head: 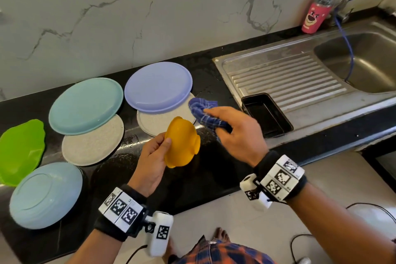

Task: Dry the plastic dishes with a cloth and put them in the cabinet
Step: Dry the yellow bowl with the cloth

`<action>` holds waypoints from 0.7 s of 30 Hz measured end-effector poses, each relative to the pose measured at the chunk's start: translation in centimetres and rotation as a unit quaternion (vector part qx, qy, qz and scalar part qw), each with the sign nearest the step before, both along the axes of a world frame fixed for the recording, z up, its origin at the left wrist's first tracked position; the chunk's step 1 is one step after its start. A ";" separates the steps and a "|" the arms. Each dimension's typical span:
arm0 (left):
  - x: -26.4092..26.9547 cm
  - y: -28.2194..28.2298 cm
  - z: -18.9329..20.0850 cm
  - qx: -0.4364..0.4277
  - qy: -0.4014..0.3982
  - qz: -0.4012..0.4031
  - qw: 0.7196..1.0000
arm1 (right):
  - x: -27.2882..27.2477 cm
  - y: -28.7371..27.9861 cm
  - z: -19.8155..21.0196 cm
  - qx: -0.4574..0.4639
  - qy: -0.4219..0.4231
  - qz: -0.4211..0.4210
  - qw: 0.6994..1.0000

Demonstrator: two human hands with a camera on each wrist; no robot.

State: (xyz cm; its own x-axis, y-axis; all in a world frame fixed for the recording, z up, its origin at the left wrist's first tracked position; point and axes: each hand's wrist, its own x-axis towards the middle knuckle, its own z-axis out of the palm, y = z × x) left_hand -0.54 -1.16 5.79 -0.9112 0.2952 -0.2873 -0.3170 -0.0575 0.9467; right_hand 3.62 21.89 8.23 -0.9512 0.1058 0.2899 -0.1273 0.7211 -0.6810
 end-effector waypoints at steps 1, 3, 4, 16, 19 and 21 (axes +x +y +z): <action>0.2 0.1 0.3 0.029 -0.018 0.002 0.999 | 0.0 -1.2 -0.2 0.016 0.006 0.014 1.000; 0.3 0.1 0.5 0.069 -0.039 0.009 0.997 | 0.3 -3.8 -0.9 0.062 0.016 0.035 0.997; 0.3 -0.1 0.5 0.081 -0.046 0.016 0.996 | 0.6 -5.0 -1.3 0.084 0.022 0.043 0.995; -0.4 -2.9 0.7 0.101 -0.050 -0.019 0.993 | 0.7 -9.5 -2.6 0.017 0.006 0.055 0.998; -0.4 -3.5 0.8 0.082 -0.047 -0.049 0.994 | -1.3 -8.9 -1.6 -0.094 -0.091 0.022 0.991; -0.4 -4.0 0.8 0.077 -0.053 -0.059 0.994 | -2.5 -8.1 -1.1 -0.188 -0.149 -0.001 0.971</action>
